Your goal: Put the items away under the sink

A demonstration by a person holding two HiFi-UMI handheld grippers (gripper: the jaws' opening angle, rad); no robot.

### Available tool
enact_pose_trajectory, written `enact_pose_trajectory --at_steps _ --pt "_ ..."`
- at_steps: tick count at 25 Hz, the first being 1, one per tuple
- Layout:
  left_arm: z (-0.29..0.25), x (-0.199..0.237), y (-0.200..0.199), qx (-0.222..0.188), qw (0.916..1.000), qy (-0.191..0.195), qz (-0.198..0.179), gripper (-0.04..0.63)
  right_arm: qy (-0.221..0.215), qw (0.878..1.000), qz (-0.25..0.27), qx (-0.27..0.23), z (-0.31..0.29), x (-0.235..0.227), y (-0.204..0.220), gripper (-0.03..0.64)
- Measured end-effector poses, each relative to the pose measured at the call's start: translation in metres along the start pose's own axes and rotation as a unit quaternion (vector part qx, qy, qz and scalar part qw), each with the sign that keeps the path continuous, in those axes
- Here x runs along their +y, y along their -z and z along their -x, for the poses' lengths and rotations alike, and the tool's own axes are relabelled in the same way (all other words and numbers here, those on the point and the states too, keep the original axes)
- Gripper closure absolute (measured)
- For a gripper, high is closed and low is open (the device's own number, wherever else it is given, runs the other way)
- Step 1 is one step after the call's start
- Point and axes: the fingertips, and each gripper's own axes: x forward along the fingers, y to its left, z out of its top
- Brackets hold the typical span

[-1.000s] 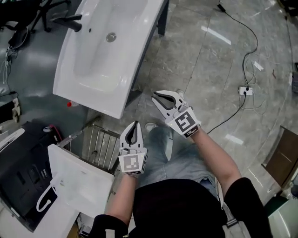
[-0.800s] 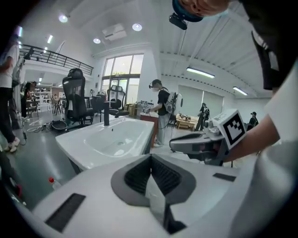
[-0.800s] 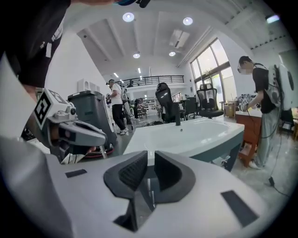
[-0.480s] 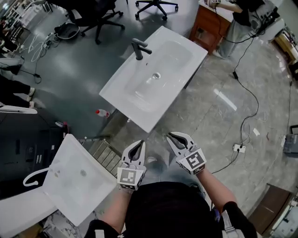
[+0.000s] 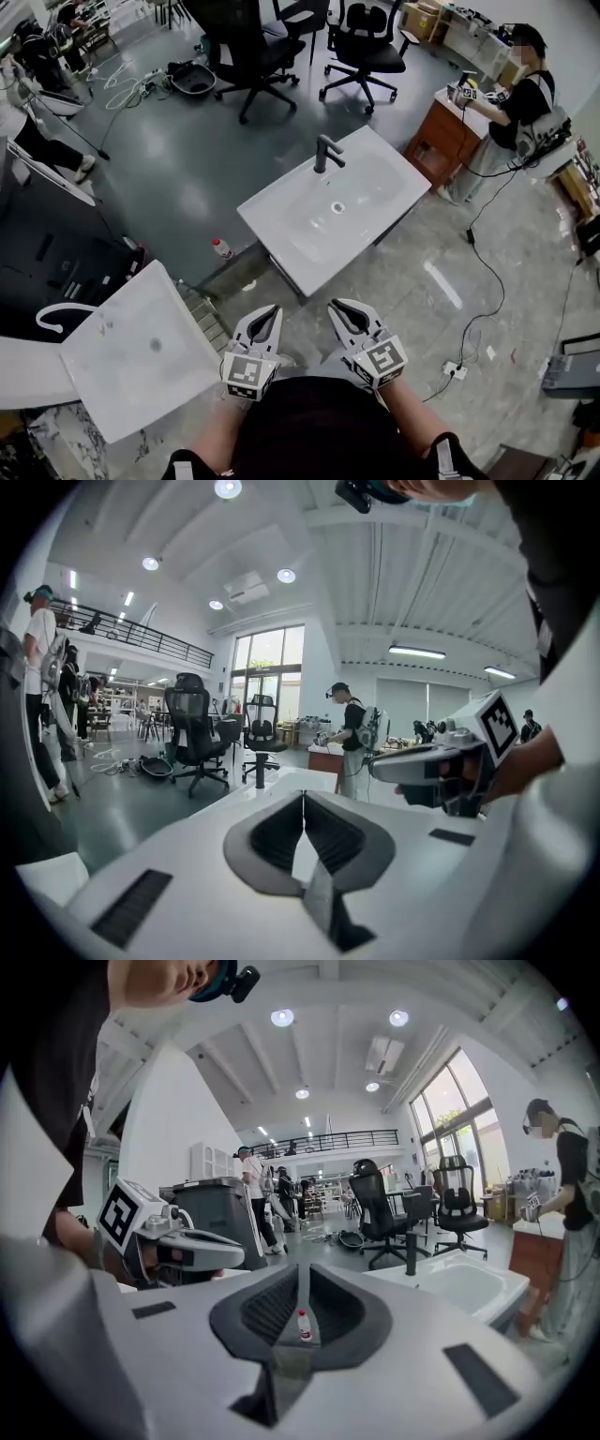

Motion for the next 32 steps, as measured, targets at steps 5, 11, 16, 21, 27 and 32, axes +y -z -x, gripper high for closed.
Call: enact_pose_trajectory --at_steps 5,11,16,21,27,32 --pt "0.033 0.019 -0.016 -0.049 0.9966 -0.012 0.065 0.572 -0.036 0.998 0.059 -0.006 -0.010 0.034 -0.018 0.561" --pt "0.068 0.026 -0.019 -0.075 0.9951 -0.017 0.062 0.572 -0.064 0.995 0.080 -0.013 -0.022 0.071 -0.027 0.561" --pt "0.080 0.028 -0.025 -0.089 0.9933 -0.034 0.065 0.571 -0.104 0.990 0.089 -0.014 -0.028 0.090 -0.024 0.561" --pt "0.091 0.029 -0.017 -0.090 0.9924 -0.052 0.066 0.571 -0.107 0.991 0.074 -0.021 -0.032 0.098 -0.027 0.563" --pt "0.101 0.034 -0.006 -0.087 0.9914 -0.062 0.075 0.571 -0.110 0.992 0.059 -0.011 -0.034 0.097 -0.012 0.563" --pt "0.107 0.038 -0.002 -0.086 0.9905 -0.066 0.085 0.571 -0.107 0.992 0.062 -0.006 -0.034 0.098 -0.012 0.563"
